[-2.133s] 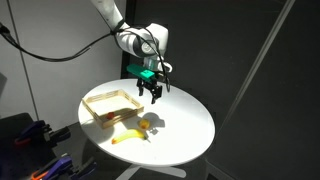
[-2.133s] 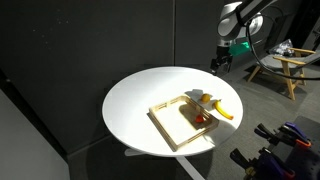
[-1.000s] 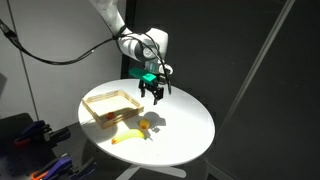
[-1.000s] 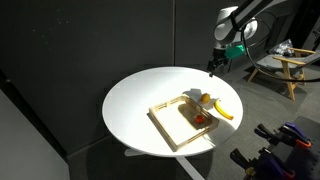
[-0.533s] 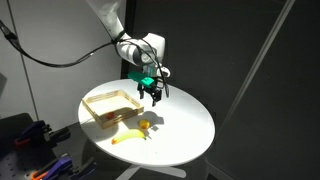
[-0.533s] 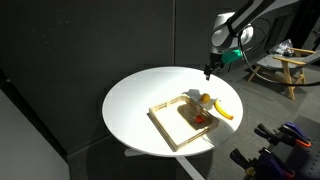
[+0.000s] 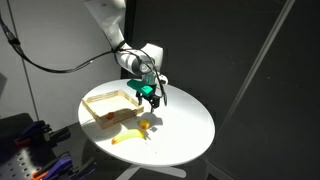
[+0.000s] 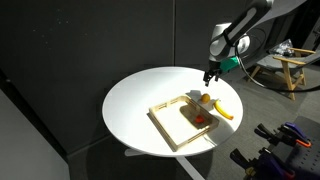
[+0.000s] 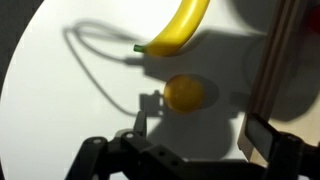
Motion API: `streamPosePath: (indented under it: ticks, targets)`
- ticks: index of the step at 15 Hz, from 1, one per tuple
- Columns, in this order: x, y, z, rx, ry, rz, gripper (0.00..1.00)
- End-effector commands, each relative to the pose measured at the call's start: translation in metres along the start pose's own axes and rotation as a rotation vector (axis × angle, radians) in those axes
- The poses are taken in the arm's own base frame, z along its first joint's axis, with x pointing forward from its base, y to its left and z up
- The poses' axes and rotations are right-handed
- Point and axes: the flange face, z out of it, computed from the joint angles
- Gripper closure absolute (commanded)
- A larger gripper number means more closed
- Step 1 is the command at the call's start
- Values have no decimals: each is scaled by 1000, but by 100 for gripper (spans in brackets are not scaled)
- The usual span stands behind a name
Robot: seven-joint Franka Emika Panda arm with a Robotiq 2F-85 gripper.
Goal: Put the lemon plush toy on the tray
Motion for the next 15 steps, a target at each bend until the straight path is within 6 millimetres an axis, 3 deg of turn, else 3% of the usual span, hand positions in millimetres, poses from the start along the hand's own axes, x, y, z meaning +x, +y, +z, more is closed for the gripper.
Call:
streamPosePath:
  ticks: [1,15]
  targets:
    - [10,5,14,15,-10,-11,0]
    - [33,4,60,2,-33,-18,0]
